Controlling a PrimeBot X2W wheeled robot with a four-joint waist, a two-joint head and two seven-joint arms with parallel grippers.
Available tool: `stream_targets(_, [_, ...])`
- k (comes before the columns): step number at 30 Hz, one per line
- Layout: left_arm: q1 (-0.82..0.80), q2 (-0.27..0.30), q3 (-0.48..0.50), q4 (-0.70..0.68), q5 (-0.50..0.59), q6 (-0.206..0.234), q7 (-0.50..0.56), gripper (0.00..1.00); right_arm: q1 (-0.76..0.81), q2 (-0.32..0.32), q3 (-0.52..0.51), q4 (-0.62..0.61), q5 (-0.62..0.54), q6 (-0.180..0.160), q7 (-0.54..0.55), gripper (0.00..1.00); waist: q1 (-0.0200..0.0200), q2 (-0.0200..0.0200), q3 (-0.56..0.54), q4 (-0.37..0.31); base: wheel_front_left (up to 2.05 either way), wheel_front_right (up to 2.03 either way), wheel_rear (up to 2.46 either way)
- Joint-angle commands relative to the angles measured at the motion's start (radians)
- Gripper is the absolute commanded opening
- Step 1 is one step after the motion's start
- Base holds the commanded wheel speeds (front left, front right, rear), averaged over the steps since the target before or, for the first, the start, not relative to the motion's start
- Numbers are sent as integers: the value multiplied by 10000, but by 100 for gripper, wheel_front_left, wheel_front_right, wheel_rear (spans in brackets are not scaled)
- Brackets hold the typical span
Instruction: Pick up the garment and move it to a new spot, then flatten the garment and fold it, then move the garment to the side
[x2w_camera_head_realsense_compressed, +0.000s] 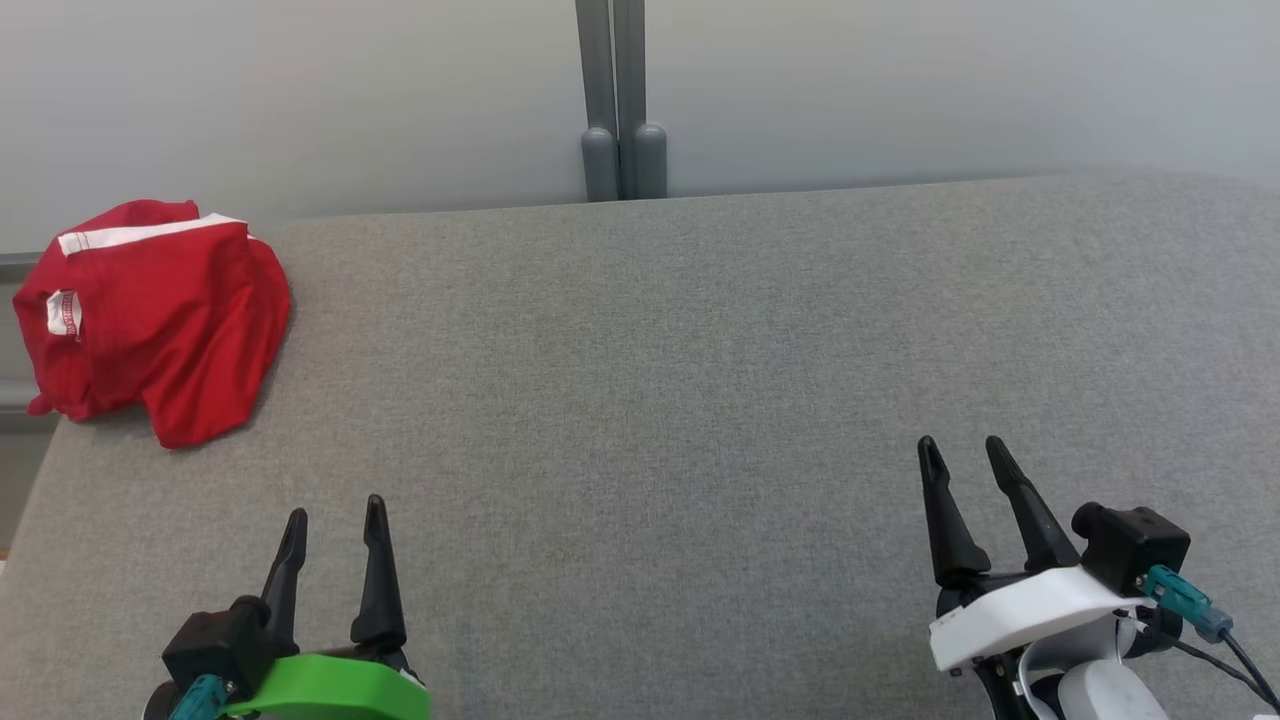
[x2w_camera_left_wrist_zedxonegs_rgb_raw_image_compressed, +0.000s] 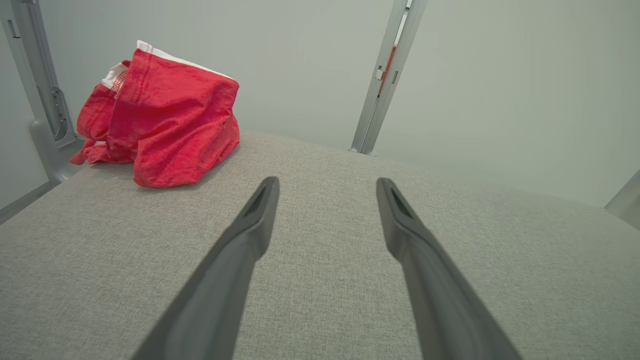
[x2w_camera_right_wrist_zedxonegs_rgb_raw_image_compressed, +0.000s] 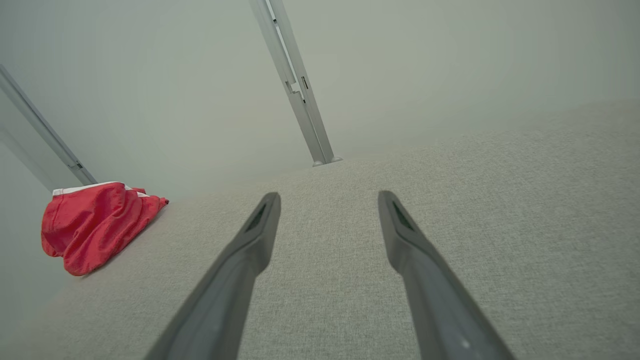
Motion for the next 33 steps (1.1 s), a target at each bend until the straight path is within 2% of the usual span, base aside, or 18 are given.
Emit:
stream_targets(1, [77,75,-21,-71,306,48,-105,100,47,-54,37,-107,-237,5,-111,100,0,0,4,2,0,0,0])
stream_targets(20, [188,85,-194,10,1323,191,-454,100,115,-60,235,-116,-1713,7,-468,100,0,0,25,17,0,0,0])
stream_targets(33, [260,89,-295,96,1793,280,-612,100,129,-63,247,-17,-2252,7,-614,100,0,0,19,25,0,0,0])
